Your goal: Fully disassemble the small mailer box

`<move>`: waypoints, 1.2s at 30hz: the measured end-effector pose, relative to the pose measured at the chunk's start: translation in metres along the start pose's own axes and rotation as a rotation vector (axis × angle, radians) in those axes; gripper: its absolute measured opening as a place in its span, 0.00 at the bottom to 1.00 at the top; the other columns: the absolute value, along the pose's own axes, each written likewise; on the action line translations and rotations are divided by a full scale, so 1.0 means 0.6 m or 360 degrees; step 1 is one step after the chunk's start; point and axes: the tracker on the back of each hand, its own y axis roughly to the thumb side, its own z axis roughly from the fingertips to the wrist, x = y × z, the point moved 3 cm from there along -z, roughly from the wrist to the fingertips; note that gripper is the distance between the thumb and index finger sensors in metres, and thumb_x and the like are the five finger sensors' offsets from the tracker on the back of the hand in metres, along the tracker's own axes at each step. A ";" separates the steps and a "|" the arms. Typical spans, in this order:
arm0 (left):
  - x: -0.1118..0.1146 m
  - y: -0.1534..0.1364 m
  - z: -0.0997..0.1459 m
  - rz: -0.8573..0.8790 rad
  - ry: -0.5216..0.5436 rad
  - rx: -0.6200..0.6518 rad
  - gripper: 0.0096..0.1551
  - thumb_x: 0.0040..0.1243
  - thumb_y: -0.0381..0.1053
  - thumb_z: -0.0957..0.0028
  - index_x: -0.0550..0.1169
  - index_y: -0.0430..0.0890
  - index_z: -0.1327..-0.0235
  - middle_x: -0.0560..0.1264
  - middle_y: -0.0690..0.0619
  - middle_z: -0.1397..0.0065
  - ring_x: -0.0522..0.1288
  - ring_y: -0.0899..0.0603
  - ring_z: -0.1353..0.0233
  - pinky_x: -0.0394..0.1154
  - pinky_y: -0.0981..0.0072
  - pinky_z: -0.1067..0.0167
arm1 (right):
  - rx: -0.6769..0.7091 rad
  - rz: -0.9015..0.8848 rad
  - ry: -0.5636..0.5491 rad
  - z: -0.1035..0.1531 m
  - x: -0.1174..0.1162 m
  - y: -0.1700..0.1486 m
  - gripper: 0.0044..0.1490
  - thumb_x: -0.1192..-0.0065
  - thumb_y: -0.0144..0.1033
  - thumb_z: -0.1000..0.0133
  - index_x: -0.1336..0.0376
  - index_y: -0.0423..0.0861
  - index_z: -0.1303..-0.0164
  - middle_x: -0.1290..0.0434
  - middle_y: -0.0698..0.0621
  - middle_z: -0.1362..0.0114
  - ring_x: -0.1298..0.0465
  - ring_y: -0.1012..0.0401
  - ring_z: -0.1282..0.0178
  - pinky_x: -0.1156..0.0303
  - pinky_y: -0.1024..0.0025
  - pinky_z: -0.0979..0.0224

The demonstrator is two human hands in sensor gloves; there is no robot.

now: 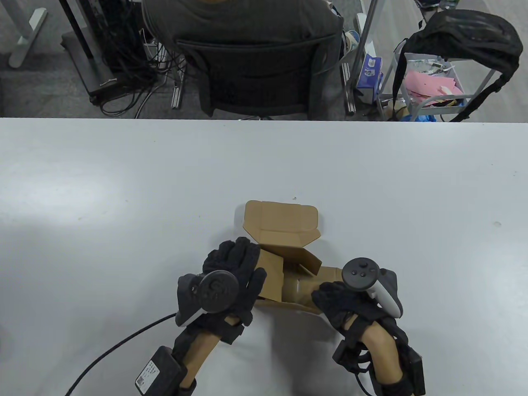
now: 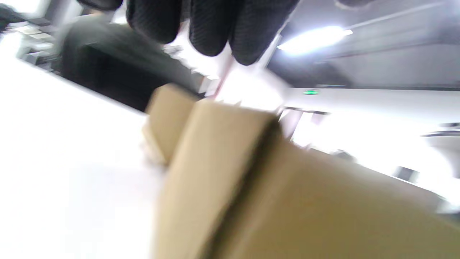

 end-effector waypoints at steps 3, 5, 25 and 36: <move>0.012 0.058 -0.028 0.0080 -0.0255 0.0265 0.37 0.47 0.68 0.50 0.80 0.50 0.35 0.69 0.52 0.20 0.60 0.32 0.18 0.53 0.29 0.26 | 0.0002 -0.0013 0.0015 -0.001 0.001 -0.002 0.39 0.51 0.58 0.54 0.34 0.49 0.38 0.45 0.56 0.24 0.55 0.57 0.22 0.54 0.53 0.24; 0.036 0.085 -0.046 0.0051 -0.0465 0.0307 0.37 0.48 0.67 0.51 0.82 0.48 0.38 0.68 0.53 0.19 0.57 0.32 0.16 0.50 0.29 0.24 | 0.0004 -0.0013 0.0021 -0.002 0.002 -0.002 0.39 0.51 0.58 0.54 0.35 0.49 0.38 0.45 0.57 0.24 0.55 0.57 0.22 0.54 0.53 0.24; 0.169 0.105 -0.099 -0.0466 -0.1042 0.0310 0.50 0.41 0.73 0.60 0.94 0.36 0.72 0.86 0.46 0.42 0.68 0.36 0.23 0.55 0.33 0.24 | 0.0011 0.0010 0.0030 -0.003 0.001 -0.003 0.39 0.51 0.58 0.54 0.35 0.49 0.37 0.45 0.57 0.24 0.55 0.57 0.22 0.54 0.53 0.24; 0.092 0.071 -0.052 -0.0028 -0.0482 0.0342 0.43 0.45 0.71 0.56 0.90 0.39 0.64 0.81 0.48 0.35 0.67 0.35 0.23 0.57 0.33 0.26 | 0.0004 0.0003 0.0028 -0.004 0.000 -0.004 0.38 0.51 0.58 0.54 0.35 0.50 0.38 0.45 0.58 0.24 0.55 0.58 0.22 0.54 0.54 0.24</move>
